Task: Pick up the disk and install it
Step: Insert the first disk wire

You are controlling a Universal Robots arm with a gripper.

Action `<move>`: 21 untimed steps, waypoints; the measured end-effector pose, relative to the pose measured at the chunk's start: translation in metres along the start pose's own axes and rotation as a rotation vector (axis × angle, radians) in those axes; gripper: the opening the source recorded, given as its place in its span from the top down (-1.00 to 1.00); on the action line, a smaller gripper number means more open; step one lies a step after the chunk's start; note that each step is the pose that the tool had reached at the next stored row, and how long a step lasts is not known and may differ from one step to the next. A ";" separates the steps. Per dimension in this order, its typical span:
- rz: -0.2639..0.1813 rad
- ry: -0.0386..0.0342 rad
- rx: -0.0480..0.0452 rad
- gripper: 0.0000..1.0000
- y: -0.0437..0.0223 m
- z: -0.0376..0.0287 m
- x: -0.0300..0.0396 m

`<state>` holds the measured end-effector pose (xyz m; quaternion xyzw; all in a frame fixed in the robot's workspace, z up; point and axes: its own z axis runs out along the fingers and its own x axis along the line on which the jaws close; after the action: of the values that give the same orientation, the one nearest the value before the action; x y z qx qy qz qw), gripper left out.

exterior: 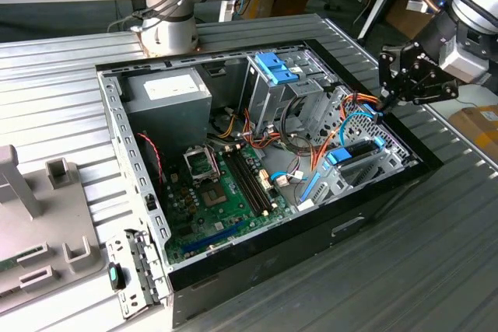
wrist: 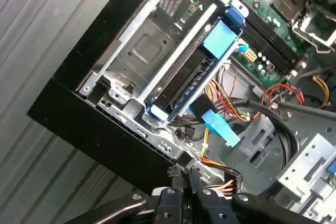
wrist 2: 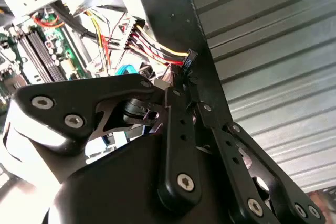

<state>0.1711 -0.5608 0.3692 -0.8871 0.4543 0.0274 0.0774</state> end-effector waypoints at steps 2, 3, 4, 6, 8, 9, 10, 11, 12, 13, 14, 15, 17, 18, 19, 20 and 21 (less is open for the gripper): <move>0.001 0.0002 0.0002 0.67 0.0084 -0.0004 -0.0043; 0.002 0.0003 0.0004 0.67 0.0126 -0.0006 -0.0065; 0.072 0.0083 0.0088 0.67 0.0145 -0.0006 -0.0078; 0.105 0.0122 0.0127 0.67 0.0145 -0.0009 -0.0079; 0.164 0.0187 0.0198 0.67 0.0145 -0.0011 -0.0079; 0.190 0.0218 0.0228 0.67 0.0144 -0.0013 -0.0079; 0.228 0.0260 0.0275 0.67 0.0144 -0.0015 -0.0079; 0.261 0.0299 0.0315 0.67 0.0144 -0.0016 -0.0079; 0.274 0.0314 0.0331 0.67 0.0144 -0.0016 -0.0080; 0.291 0.0334 0.0352 0.67 0.0144 -0.0017 -0.0080; 0.316 0.0362 0.0382 0.67 0.0144 -0.0017 -0.0080; 0.352 0.0401 0.0424 0.67 0.0144 -0.0017 -0.0080; 0.395 0.0450 0.0476 0.67 0.0144 -0.0017 -0.0080; 0.415 0.0474 0.0501 0.67 0.0144 -0.0017 -0.0079; 0.448 0.0513 0.0541 0.67 0.0144 -0.0017 -0.0080; 0.452 0.0517 0.0545 0.67 0.0144 -0.0017 -0.0079; 0.453 0.0518 0.0546 0.67 0.0144 -0.0017 -0.0079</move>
<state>0.1547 -0.5630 0.3702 -0.7606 0.6440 0.0090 0.0816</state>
